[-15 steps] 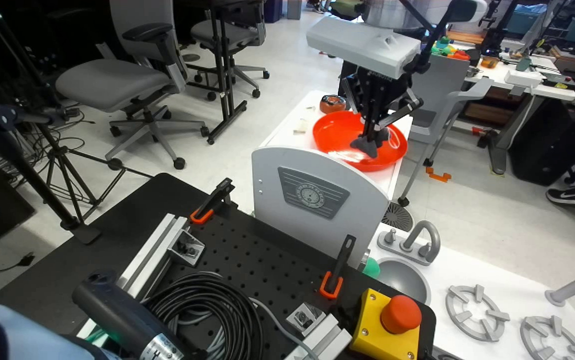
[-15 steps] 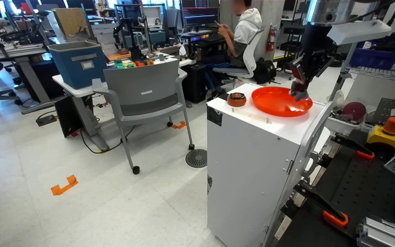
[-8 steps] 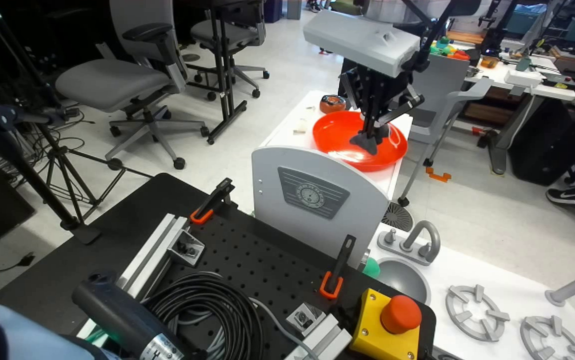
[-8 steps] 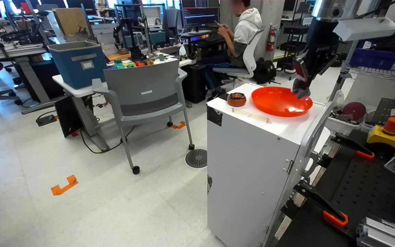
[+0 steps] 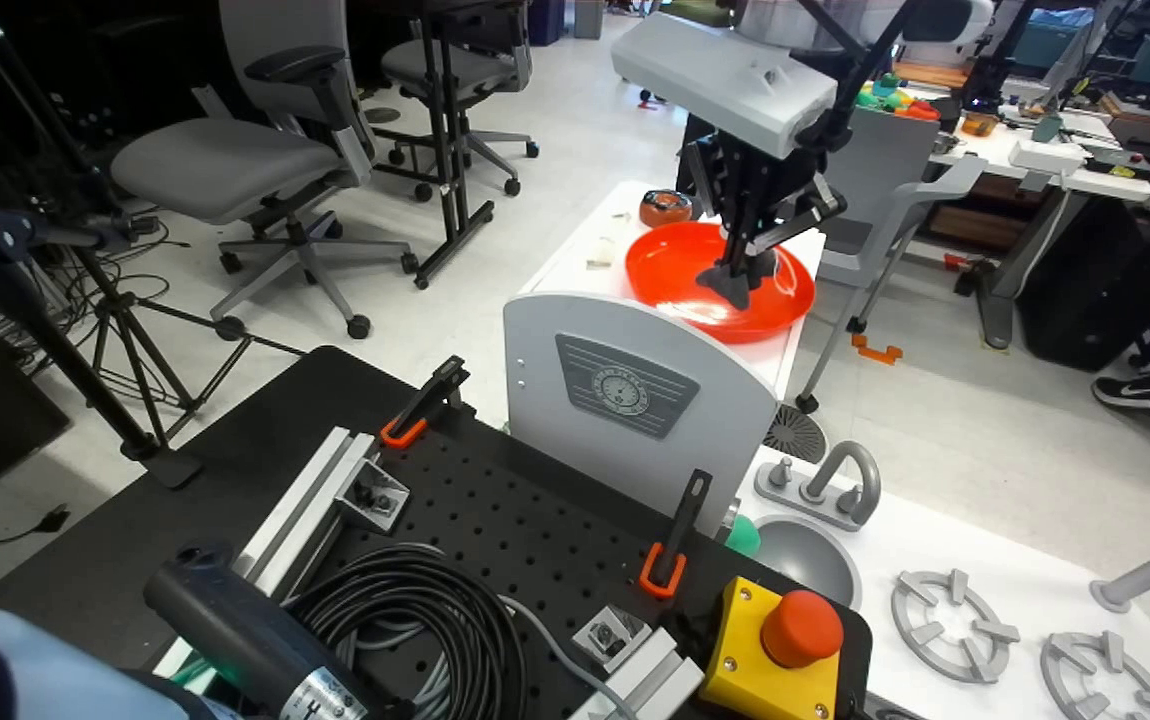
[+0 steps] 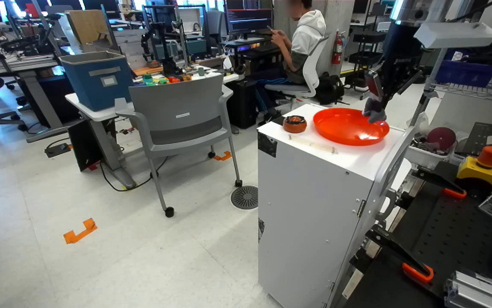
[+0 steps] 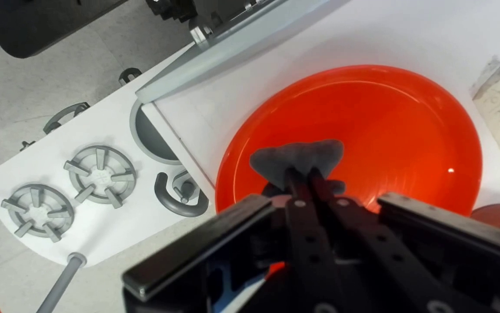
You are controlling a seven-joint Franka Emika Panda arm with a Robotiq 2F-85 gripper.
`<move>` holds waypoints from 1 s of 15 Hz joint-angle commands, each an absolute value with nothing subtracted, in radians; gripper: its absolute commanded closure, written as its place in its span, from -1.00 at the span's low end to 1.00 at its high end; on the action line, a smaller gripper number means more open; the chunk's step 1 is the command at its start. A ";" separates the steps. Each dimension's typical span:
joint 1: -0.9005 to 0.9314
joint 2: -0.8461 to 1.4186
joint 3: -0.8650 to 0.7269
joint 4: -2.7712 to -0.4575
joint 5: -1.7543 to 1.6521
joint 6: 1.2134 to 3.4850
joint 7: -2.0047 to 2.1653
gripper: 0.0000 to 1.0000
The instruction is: Pick up the grey toy on the plate and put it in the sink
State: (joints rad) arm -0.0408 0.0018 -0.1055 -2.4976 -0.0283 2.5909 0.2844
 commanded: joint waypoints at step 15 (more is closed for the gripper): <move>-0.116 -0.048 -0.121 -2.507 0.166 2.586 0.166 0.98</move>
State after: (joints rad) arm -0.1066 -0.0135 -0.1136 -2.4944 0.1115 2.5909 0.2246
